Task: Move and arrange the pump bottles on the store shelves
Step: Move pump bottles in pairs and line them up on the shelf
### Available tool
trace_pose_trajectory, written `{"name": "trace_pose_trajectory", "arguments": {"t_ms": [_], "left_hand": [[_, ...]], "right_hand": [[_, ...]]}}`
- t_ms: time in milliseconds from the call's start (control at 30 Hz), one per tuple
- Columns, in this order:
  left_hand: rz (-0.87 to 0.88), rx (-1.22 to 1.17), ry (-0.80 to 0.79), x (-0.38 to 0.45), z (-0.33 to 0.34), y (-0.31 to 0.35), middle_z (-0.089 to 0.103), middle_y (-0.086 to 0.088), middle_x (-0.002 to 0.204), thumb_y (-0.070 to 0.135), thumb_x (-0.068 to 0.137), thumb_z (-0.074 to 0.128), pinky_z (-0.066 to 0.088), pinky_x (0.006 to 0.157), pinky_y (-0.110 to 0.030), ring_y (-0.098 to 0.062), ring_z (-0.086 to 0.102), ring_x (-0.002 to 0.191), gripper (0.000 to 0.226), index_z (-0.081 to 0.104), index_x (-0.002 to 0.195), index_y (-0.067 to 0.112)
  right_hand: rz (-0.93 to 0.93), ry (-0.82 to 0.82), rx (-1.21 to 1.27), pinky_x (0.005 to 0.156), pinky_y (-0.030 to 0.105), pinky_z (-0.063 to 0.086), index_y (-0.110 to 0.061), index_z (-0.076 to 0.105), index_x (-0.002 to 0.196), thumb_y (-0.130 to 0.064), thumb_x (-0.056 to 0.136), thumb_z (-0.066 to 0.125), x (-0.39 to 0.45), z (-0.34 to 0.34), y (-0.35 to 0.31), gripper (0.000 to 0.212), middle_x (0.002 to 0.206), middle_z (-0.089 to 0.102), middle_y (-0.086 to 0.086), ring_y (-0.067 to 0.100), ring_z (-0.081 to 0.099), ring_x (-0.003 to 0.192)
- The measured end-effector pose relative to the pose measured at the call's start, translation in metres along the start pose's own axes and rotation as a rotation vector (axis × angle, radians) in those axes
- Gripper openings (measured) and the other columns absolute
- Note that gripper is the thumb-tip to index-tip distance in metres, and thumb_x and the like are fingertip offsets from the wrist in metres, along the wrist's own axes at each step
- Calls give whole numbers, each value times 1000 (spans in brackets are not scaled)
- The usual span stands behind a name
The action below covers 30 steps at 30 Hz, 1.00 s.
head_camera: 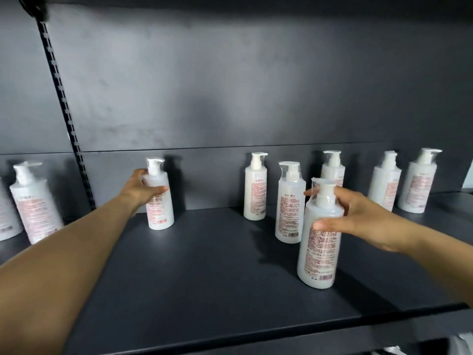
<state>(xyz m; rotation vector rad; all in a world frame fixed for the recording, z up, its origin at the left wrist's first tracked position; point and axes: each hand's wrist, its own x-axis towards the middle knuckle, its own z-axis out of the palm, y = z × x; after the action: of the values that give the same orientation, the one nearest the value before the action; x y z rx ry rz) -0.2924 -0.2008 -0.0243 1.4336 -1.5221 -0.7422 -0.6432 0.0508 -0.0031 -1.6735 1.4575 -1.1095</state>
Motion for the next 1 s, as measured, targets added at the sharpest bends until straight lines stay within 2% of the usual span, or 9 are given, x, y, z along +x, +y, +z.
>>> {"name": "trace_pose_trajectory", "arguments": {"t_ms": [100, 267, 400, 500, 600, 700, 833, 900, 1000], "left_hand": [[-18, 9, 37, 0, 1, 0, 55, -18, 125, 9, 76, 76, 45, 100, -45, -32, 56, 113, 69, 37, 133, 8], [-15, -13, 70, -14, -5, -1, 55, -19, 122, 8, 77, 75, 46, 87, -38, -33, 56, 111, 66, 38, 132, 9], [-16, -29, 28, -30, -37, -4, 58, -15, 121, 12, 75, 76, 49, 91, -42, -31, 58, 108, 66, 39, 130, 12], [-7, -28, -7, -41, -76, -6, 59, -12, 118, 12, 75, 77, 50, 87, -42, -27, 59, 104, 67, 39, 130, 12], [-8, -24, 1, -52, -123, -14, 60, -11, 120, 11, 74, 78, 51, 92, -49, -29, 60, 108, 65, 42, 129, 14], [-3, -4, 21, -62, -170, -29, 61, -11, 117, 11, 75, 77, 51, 89, -42, -26, 60, 99, 59, 47, 125, 12], [-21, 43, -7, -70, -225, -51, 60, -8, 119, 12, 78, 74, 50, 86, -38, -26, 59, 100, 61, 43, 130, 11], [-18, 57, -14, -74, -229, -53, 58, -8, 119, 13, 79, 74, 48, 82, -34, -23, 56, 97, 64, 40, 134, 12], [2, 91, -42, -77, -250, -69, 56, -8, 117, 14, 80, 73, 46, 84, -33, -22, 53, 97, 67, 38, 136, 11]], "right_hand": [[43, -57, -42, 75, 16, 54, -26, 60, 112, -19, 58, 78, -2, -5, -3, 58, 103, 72, -12, 4, 67, 99], [59, -84, -96, 74, 18, 55, -20, 63, 109, -8, 66, 79, 1, -3, -10, 48, 103, 73, -6, 8, 69, 97], [33, -116, -115, 83, 24, 55, -17, 64, 110, -4, 70, 78, 15, 28, -25, 44, 105, 72, -2, 10, 69, 98], [-12, -139, -110, 85, 29, 55, -15, 62, 110, -7, 71, 79, 31, 69, -45, 43, 105, 72, 0, 11, 69, 97], [-65, -185, -114, 71, 21, 55, -16, 61, 109, -9, 73, 78, 48, 123, -74, 40, 99, 72, -2, 7, 70, 90], [-111, -216, -69, 73, 20, 56, -12, 59, 111, -3, 75, 76, 68, 183, -103, 41, 103, 70, 2, 11, 68, 92], [-136, -230, -6, 62, 16, 53, -20, 57, 106, -3, 77, 75, 93, 263, -146, 38, 94, 66, -6, 6, 65, 85], [-139, -224, 8, 63, 19, 52, -19, 57, 109, -4, 77, 75, 100, 282, -155, 40, 95, 65, -6, 8, 64, 88], [-111, -216, 9, 72, 25, 53, -20, 57, 110, -7, 76, 76, 113, 329, -168, 41, 99, 65, -5, 10, 63, 92]]}}
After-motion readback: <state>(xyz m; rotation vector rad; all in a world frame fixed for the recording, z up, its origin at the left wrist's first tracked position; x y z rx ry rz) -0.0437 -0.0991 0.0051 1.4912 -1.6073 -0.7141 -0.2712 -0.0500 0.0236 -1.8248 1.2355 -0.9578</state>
